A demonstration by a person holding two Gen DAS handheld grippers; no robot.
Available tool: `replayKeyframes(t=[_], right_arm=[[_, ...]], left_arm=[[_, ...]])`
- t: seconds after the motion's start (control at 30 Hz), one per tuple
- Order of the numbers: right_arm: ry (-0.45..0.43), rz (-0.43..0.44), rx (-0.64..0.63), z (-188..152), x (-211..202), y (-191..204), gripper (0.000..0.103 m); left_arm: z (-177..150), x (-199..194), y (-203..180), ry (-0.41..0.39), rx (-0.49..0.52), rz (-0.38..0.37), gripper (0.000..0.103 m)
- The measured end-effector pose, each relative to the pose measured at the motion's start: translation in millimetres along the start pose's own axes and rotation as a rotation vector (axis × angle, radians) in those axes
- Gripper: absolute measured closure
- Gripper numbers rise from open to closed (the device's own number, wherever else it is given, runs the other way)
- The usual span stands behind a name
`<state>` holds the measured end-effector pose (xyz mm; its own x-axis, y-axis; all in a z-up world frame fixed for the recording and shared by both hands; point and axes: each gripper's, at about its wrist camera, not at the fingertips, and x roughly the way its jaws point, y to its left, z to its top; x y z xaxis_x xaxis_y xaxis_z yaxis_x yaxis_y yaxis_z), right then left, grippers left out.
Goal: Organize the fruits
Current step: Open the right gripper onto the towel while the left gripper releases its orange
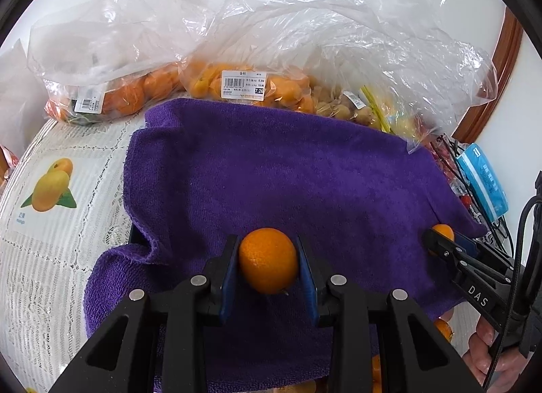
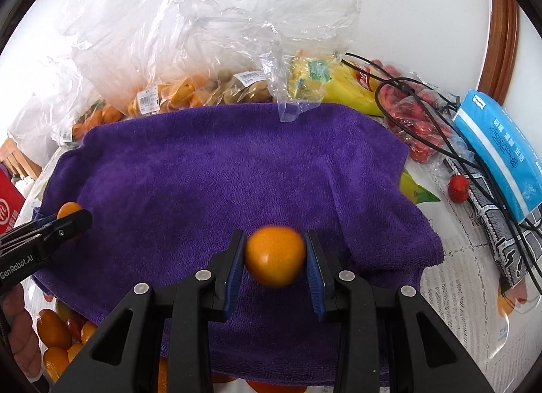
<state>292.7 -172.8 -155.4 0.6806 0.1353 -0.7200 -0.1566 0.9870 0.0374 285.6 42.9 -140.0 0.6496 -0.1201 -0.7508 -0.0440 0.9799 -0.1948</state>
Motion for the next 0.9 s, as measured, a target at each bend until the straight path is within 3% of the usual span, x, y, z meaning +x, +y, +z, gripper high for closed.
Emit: replayKeyframes(t=[0.1, 0.23, 0.33, 0.47, 0.67, 0.9], right_arm=[[-0.010, -0.006, -0.007, 0.4, -3.0, 0.7, 0.068], [-0.033, -0.011, -0.006, 2.3, -9.0, 0.3, 0.047], [-0.061, -0.015, -0.003, 4.1, -17.0, 0.2, 0.040], [-0.083, -0.003, -0.005, 5.2, -25.0, 3.4, 0.040], [-0.161, 0.034, 0.014, 3.7, -48.7, 8.1, 0.040], [-0.192, -0.005, 0.002, -4.1, -89.4, 20.6, 0.040]], left_arm=[[-0.1, 0.5, -0.3, 0.008, 0.002, -0.005, 0.072], [0.7, -3.4, 0.1, -0.005, 0.003, -0.004, 0.071], [1.6, -10.5, -1.1, -0.024, 0.011, -0.001, 0.066], [2.7, -21.0, -4.5, -0.061, 0.018, 0.004, 0.053], [3.9, -41.3, -14.5, -0.114, 0.037, 0.018, 0.053], [-7.1, -76.4, -19.9, -0.159, 0.047, 0.008, 0.053]])
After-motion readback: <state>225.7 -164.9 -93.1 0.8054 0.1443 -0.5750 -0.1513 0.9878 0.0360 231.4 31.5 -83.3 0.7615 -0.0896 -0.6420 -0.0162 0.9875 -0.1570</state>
